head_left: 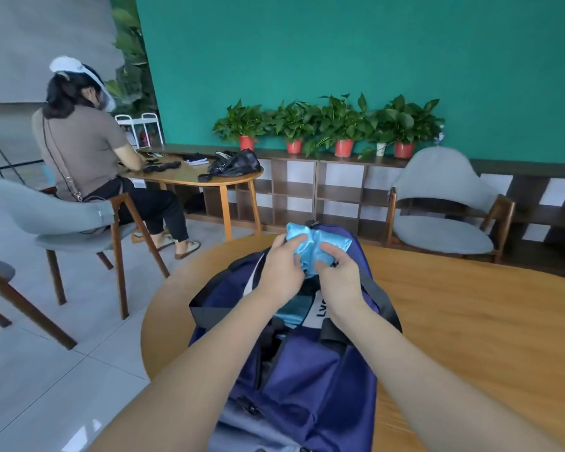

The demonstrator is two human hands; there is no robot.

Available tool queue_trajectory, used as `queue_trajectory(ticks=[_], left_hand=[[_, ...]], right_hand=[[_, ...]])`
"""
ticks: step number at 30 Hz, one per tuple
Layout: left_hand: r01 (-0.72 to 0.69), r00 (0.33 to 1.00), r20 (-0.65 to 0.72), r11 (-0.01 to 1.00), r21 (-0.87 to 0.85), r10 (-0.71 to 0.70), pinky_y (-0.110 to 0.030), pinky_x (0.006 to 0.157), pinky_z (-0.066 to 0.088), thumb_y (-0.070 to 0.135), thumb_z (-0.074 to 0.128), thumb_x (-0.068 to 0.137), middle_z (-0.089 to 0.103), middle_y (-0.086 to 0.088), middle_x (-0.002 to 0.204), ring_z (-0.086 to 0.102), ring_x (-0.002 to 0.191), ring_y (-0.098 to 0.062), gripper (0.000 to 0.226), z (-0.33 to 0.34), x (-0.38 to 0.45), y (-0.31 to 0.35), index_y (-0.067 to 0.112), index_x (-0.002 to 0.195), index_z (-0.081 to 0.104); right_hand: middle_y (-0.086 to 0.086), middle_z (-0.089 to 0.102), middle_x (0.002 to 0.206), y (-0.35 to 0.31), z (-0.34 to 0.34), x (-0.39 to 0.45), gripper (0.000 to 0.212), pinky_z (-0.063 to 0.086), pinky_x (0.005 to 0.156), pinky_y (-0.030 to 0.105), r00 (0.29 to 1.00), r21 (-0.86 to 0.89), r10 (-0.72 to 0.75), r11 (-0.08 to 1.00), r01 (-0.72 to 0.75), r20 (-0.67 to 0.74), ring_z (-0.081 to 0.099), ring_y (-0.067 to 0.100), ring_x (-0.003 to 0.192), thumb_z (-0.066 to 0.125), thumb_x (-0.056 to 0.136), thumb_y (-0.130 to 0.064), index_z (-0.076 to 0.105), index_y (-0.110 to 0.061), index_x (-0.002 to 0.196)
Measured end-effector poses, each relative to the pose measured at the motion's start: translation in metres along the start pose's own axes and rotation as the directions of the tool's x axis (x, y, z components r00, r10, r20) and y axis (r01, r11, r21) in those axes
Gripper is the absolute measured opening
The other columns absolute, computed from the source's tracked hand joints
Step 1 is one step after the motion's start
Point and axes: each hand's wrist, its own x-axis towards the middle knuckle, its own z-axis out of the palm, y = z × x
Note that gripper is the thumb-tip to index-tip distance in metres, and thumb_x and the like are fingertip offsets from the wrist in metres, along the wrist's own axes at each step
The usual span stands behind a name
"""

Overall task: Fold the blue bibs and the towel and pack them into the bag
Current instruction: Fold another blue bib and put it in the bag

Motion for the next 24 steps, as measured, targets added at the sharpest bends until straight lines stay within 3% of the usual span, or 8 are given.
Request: queue_trajectory(ticks=[4, 8, 10, 15, 17, 19, 22, 24], left_hand=[[0.163, 0.987, 0.042, 0.946, -0.279, -0.158, -0.027, 0.070, 0.050, 0.006, 0.058, 0.099, 0.059, -0.011, 0.107, 0.063, 0.081, -0.018, 0.014, 0.017, 0.018, -0.008, 0.016, 0.104, 0.065], [0.075, 0.996, 0.045, 0.994, -0.074, -0.071, -0.010, 0.088, 0.036, -0.005, 0.049, 0.097, 0.049, 0.002, 0.131, 0.051, 0.105, -0.007, 0.046, 0.016, 0.020, -0.036, 0.016, 0.136, 0.061], [0.077, 0.993, 0.092, 0.993, -0.093, -0.069, -0.009, 0.091, 0.034, -0.005, 0.053, 0.096, 0.050, 0.006, 0.133, 0.049, 0.110, -0.007, 0.050, 0.014, 0.018, -0.047, 0.021, 0.138, 0.060], [0.132, 0.991, 0.052, 0.961, -0.244, -0.123, -0.012, 0.090, 0.042, -0.004, 0.057, 0.095, 0.057, 0.005, 0.129, 0.056, 0.113, -0.013, 0.048, 0.015, 0.016, -0.058, 0.027, 0.131, 0.065], [0.131, 0.991, 0.065, 0.962, -0.239, -0.119, -0.008, 0.092, 0.039, -0.004, 0.057, 0.094, 0.057, 0.003, 0.132, 0.055, 0.118, -0.013, 0.048, 0.016, 0.014, -0.061, 0.025, 0.132, 0.066], [0.110, 0.992, 0.088, 0.963, -0.247, -0.090, -0.016, 0.102, 0.041, -0.005, 0.057, 0.093, 0.056, 0.001, 0.135, 0.054, 0.123, -0.014, 0.051, 0.015, 0.013, -0.063, 0.024, 0.134, 0.064], [0.108, 0.992, 0.091, 0.962, -0.252, -0.087, -0.025, 0.110, 0.041, 0.000, 0.061, 0.094, 0.056, 0.002, 0.137, 0.052, 0.127, -0.013, 0.050, 0.015, 0.012, -0.067, 0.025, 0.138, 0.062], [0.097, 0.993, 0.095, 0.965, -0.242, -0.076, -0.020, 0.109, 0.037, 0.008, 0.064, 0.096, 0.055, 0.004, 0.139, 0.051, 0.128, -0.011, 0.049, 0.015, 0.012, -0.068, 0.028, 0.141, 0.059]], right_hand=[[0.000, 0.066, 0.102, 0.009, 0.019, 0.014, 0.042, 0.051, 0.075, 0.025, 1.000, 0.004, 0.021, 1.000, -0.021, -0.023, 0.061, 0.012, 0.082, 0.050, 0.098, 0.001, 0.054, -0.023, 0.133], [0.005, 0.057, 0.091, 0.026, 0.021, 0.022, 0.029, 0.044, 0.064, 0.021, 0.999, 0.004, 0.026, 1.000, -0.026, -0.046, 0.053, 0.014, 0.074, 0.053, 0.093, 0.008, 0.051, -0.014, 0.112], [0.004, 0.053, 0.090, 0.034, 0.018, 0.025, 0.031, 0.043, 0.064, 0.024, 0.994, 0.040, 0.082, 0.996, -0.079, -0.066, 0.050, 0.015, 0.074, 0.063, 0.091, 0.004, 0.043, -0.011, 0.110], [-0.001, 0.072, 0.108, 0.046, 0.017, 0.026, 0.056, 0.053, 0.097, 0.045, 0.990, 0.040, 0.138, 0.990, -0.137, -0.012, 0.068, 0.018, 0.102, 0.086, 0.078, -0.025, 0.048, -0.014, 0.118], [-0.003, 0.076, 0.089, 0.044, 0.021, 0.021, 0.035, 0.055, 0.095, 0.048, 0.993, -0.033, 0.113, 0.993, -0.112, 0.018, 0.070, 0.017, 0.091, 0.086, 0.078, -0.030, 0.064, -0.016, 0.101], [-0.002, 0.076, 0.086, 0.044, 0.024, 0.019, 0.028, 0.056, 0.087, 0.042, 0.993, -0.084, 0.108, 0.991, -0.105, 0.038, 0.071, 0.018, 0.086, 0.085, 0.078, -0.037, 0.070, -0.019, 0.093], [-0.002, 0.066, 0.071, 0.043, 0.030, 0.021, 0.026, 0.048, 0.061, 0.033, 0.997, -0.215, 0.082, 0.973, -0.080, 0.001, 0.060, 0.018, 0.064, 0.081, 0.081, -0.034, 0.063, -0.016, 0.080], [-0.001, 0.059, 0.070, 0.045, 0.034, 0.024, 0.024, 0.042, 0.058, 0.030, 0.993, -0.273, 0.102, 0.955, -0.115, -0.062, 0.053, 0.017, 0.061, 0.071, 0.089, -0.029, 0.058, -0.015, 0.076]])
